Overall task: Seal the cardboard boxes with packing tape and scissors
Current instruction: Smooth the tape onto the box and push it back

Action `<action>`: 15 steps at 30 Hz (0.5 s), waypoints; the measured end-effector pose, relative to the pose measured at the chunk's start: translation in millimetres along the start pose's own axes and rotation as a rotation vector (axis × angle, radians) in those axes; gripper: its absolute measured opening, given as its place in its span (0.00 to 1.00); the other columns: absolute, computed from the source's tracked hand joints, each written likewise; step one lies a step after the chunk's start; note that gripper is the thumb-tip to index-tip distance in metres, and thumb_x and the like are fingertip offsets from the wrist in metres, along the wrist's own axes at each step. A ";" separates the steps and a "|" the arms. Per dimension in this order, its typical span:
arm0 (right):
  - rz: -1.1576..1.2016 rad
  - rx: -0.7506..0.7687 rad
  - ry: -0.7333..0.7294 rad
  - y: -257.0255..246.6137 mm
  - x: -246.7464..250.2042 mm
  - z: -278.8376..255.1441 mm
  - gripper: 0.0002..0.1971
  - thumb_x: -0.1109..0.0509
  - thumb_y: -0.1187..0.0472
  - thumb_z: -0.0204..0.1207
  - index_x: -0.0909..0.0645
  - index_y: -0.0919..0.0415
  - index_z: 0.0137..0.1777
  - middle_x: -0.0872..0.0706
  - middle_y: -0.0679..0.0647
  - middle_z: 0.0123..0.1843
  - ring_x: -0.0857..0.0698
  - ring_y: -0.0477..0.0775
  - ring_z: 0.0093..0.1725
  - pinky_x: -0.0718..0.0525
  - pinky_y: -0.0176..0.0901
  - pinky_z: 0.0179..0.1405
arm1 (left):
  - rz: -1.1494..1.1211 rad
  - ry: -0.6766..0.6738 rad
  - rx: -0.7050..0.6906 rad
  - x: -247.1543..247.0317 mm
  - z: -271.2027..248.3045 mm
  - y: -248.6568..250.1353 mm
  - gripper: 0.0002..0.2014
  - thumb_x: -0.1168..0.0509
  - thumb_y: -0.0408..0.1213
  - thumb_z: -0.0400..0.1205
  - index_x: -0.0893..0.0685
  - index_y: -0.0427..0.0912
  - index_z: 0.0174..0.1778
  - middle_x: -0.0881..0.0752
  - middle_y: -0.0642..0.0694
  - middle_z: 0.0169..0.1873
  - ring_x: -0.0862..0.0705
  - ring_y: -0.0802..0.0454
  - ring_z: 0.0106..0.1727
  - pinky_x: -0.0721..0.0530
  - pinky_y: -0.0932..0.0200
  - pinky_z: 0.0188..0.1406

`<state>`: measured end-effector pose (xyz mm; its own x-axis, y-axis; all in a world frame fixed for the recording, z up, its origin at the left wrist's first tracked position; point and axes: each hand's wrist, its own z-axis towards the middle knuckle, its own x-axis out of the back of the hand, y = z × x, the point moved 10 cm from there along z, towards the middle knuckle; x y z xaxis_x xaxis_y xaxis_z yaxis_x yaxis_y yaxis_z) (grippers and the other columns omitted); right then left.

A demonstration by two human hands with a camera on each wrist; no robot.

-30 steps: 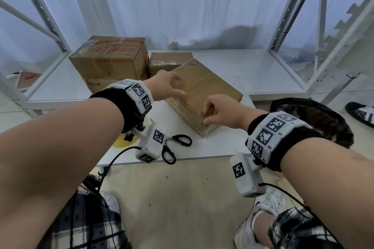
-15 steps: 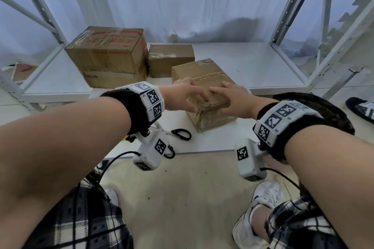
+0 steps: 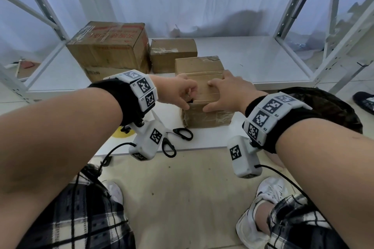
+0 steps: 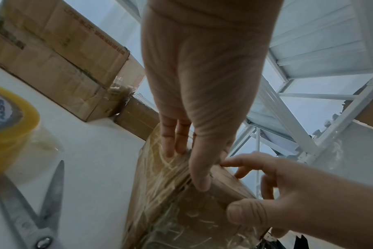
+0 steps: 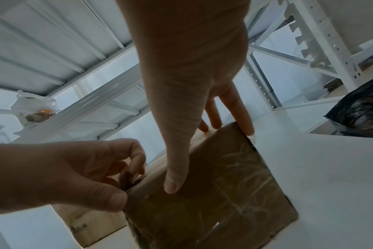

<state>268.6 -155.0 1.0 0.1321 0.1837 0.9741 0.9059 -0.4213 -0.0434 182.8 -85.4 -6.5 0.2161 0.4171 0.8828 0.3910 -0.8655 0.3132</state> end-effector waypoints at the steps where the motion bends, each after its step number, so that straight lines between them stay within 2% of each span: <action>1: 0.003 0.006 -0.021 -2.4 0.9 0.7 0.43 0.27 0.32 0.66 0.35 0.48 0.78 0.36 0.56 0.72 0.23 0.60 0.64 0.20 0.55 0.62 | -0.014 0.019 -0.004 2.3 -1.0 -1.1 0.11 0.28 0.40 0.78 0.25 0.51 0.48 0.30 0.50 0.56 0.20 0.48 0.54 0.18 0.52 0.59; 3: 0.005 0.016 -0.063 -5.8 1.6 2.2 0.42 0.26 0.35 0.68 0.34 0.53 0.78 0.36 0.58 0.72 0.20 0.60 0.60 0.20 0.53 0.63 | -0.073 0.039 -0.015 6.3 -3.7 -4.8 0.11 0.27 0.38 0.77 0.25 0.50 0.43 0.26 0.49 0.55 0.16 0.48 0.53 0.16 0.50 0.57; 5: -0.015 0.032 -0.094 -8.5 2.2 3.5 0.42 0.26 0.36 0.69 0.34 0.57 0.77 0.36 0.61 0.73 0.20 0.60 0.59 0.21 0.52 0.63 | -0.173 0.044 -0.015 9.9 -8.5 -8.6 0.10 0.26 0.35 0.76 0.22 0.46 0.45 0.20 0.48 0.54 0.15 0.48 0.52 0.15 0.51 0.55; 8: -0.078 0.037 -0.083 -8.6 6.8 5.0 0.42 0.28 0.32 0.66 0.31 0.58 0.73 0.32 0.59 0.70 0.20 0.59 0.57 0.21 0.52 0.53 | -0.233 0.055 0.011 14.1 -13.3 -16.6 0.10 0.27 0.34 0.78 0.18 0.40 0.53 0.16 0.47 0.51 0.16 0.51 0.49 0.18 0.60 0.49; 11: -0.102 0.032 -0.036 -8.7 9.0 7.3 0.43 0.28 0.28 0.63 0.30 0.57 0.71 0.29 0.57 0.67 0.20 0.57 0.57 0.23 0.50 0.47 | -0.283 0.079 0.042 15.4 -14.0 -23.3 0.03 0.32 0.33 0.81 0.18 0.43 0.48 0.17 0.50 0.44 0.15 0.55 0.43 0.18 0.67 0.45; 13: -0.067 0.021 -0.026 -10.5 7.4 10.1 0.43 0.28 0.28 0.63 0.29 0.58 0.69 0.30 0.56 0.66 0.21 0.57 0.55 0.21 0.50 0.47 | -0.380 0.101 0.079 14.2 -13.3 -29.7 0.04 0.35 0.32 0.83 0.20 0.46 0.45 0.16 0.49 0.44 0.14 0.55 0.44 0.16 0.66 0.47; 15: 0.004 0.008 -0.016 -10.9 7.4 13.1 0.42 0.27 0.29 0.62 0.28 0.58 0.67 0.31 0.56 0.66 0.21 0.57 0.53 0.18 0.52 0.52 | -0.472 0.121 0.114 12.4 -11.4 -34.3 0.04 0.37 0.32 0.84 0.20 0.44 0.46 0.16 0.46 0.45 0.13 0.52 0.45 0.14 0.61 0.53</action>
<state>265.0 -137.4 5.8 0.1418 0.1965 0.9702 0.9087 -0.4145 -0.0489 161.9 -53.8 -2.3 -0.1104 0.7150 0.6904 0.5179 -0.5515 0.6540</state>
